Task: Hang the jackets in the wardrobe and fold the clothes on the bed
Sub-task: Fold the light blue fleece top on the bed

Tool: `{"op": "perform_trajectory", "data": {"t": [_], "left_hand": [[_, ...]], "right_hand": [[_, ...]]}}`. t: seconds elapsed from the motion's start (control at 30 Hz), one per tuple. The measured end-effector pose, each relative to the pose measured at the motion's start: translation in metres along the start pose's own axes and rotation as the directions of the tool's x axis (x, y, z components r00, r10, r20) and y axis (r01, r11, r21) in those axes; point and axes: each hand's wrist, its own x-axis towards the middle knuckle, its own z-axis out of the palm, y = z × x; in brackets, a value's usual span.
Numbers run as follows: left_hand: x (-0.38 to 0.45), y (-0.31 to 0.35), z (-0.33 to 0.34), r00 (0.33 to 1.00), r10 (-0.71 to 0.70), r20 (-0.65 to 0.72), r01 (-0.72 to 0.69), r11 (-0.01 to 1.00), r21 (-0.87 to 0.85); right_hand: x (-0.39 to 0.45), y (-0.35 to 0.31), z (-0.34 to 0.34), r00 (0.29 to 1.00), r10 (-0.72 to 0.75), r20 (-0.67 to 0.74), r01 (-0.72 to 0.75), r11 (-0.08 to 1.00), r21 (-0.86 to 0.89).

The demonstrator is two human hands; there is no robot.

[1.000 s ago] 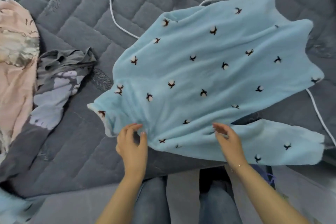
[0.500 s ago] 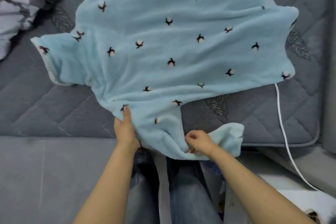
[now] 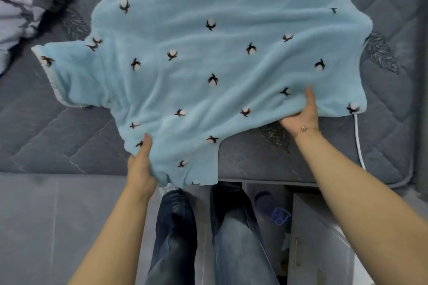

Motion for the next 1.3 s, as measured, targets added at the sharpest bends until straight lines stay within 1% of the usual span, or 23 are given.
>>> {"op": "perform_trajectory", "data": {"t": [0.07,0.13,0.2,0.23,0.3,0.33,0.37,0.43,0.5,0.53,0.6,0.67,0.7,0.8,0.9,0.97,1.03,1.07,1.1,1.17,1.2,1.23,1.3], "left_hand": [[-0.003,-0.003,-0.004,0.986,0.082,-0.146,-0.084,0.996,-0.002],[-0.01,-0.01,-0.014,0.961,0.116,-0.25,-0.117,0.993,0.012],[-0.02,-0.02,-0.027,0.957,0.092,-0.274,-0.088,0.996,0.027],[-0.023,-0.024,-0.033,0.957,0.08,-0.278,-0.072,0.997,0.038],[-0.025,-0.032,-0.043,0.956,0.065,-0.285,-0.051,0.997,0.058],[-0.024,-0.034,-0.046,0.957,0.054,-0.284,-0.036,0.997,0.069],[-0.023,-0.034,-0.049,0.961,0.037,-0.274,-0.017,0.997,0.077],[-0.02,-0.033,-0.052,0.97,0.014,-0.242,0.007,0.997,0.083],[-0.016,-0.031,-0.054,0.968,0.051,-0.244,-0.024,0.994,0.111],[-0.015,-0.029,-0.055,0.963,0.084,-0.257,-0.052,0.991,0.126],[-0.016,-0.027,-0.057,0.951,0.131,-0.279,-0.092,0.984,0.15],[-0.017,-0.031,-0.061,0.944,0.131,-0.302,-0.082,0.982,0.172],[-0.017,-0.034,-0.063,0.94,0.116,-0.32,-0.062,0.983,0.173],[-0.019,-0.038,-0.066,0.93,0.07,-0.36,-0.003,0.983,0.182],[-0.022,-0.039,-0.066,0.94,0.062,-0.335,0.007,0.98,0.199],[-0.025,-0.039,-0.066,0.94,0.069,-0.333,-0.002,0.98,0.198],[-0.03,-0.036,-0.063,0.935,0.077,-0.347,-0.005,0.979,0.205],[-0.033,-0.033,-0.061,0.928,0.073,-0.365,0.004,0.978,0.208],[-0.037,-0.027,-0.057,0.919,0.065,-0.388,0.016,0.979,0.203],[-0.044,-0.012,-0.051,0.898,0.027,-0.438,0.051,0.985,0.165],[-0.047,-0.002,-0.048,0.894,-0.012,-0.449,0.08,0.988,0.133],[-0.05,0.01,-0.043,0.9,-0.062,-0.431,0.108,0.991,0.081],[-0.054,0.038,-0.03,0.937,-0.183,-0.298,0.167,0.983,-0.078]], "right_hand": [[-0.003,-0.008,0.003,0.992,-0.121,-0.036,0.122,0.992,0.022],[-0.016,-0.013,-0.01,0.981,-0.181,-0.075,0.184,0.982,0.041],[-0.035,-0.012,-0.04,0.977,-0.152,-0.152,0.15,0.988,-0.019],[-0.043,-0.01,-0.056,0.959,-0.131,-0.25,0.109,0.989,-0.097],[-0.053,-0.003,-0.081,0.876,-0.131,-0.464,0.018,0.97,-0.241],[-0.055,0.001,-0.09,0.831,-0.162,-0.532,0.006,0.959,-0.282],[-0.056,0.004,-0.095,0.8,-0.208,-0.562,0.031,0.951,-0.308],[-0.057,0.004,-0.094,0.797,-0.273,-0.539,0.102,0.94,-0.326],[-0.059,-0.004,-0.092,0.808,-0.307,-0.502,0.162,0.936,-0.311],[-0.06,-0.01,-0.094,0.795,-0.336,-0.506,0.194,0.93,-0.312],[-0.063,-0.017,-0.106,0.733,-0.387,-0.56,0.23,0.915,-0.332],[-0.071,-0.012,-0.123,0.688,-0.36,-0.63,0.198,0.929,-0.314],[-0.076,-0.007,-0.132,0.685,-0.327,-0.65,0.168,0.94,-0.297],[-0.083,0.0,-0.147,0.74,-0.268,-0.617,0.143,0.959,-0.245],[-0.083,-0.001,-0.152,0.798,-0.263,-0.543,0.152,0.958,-0.241],[-0.087,0.006,-0.149,0.829,-0.236,-0.507,0.098,0.954,-0.284],[-0.093,0.02,-0.143,0.826,-0.243,-0.509,0.056,0.933,-0.355],[-0.095,0.026,-0.137,0.8,-0.279,-0.532,0.074,0.924,-0.375],[-0.098,0.031,-0.13,0.753,-0.329,-0.57,0.113,0.918,-0.38],[-0.102,0.033,-0.112,0.634,-0.416,-0.652,0.221,0.905,-0.363],[-0.104,0.03,-0.103,0.588,-0.447,-0.674,0.279,0.894,-0.35],[-0.105,0.025,-0.094,0.561,-0.472,-0.68,0.339,0.881,-0.331],[-0.106,0.007,-0.072,0.554,-0.508,-0.659,0.436,0.852,-0.29]]}}
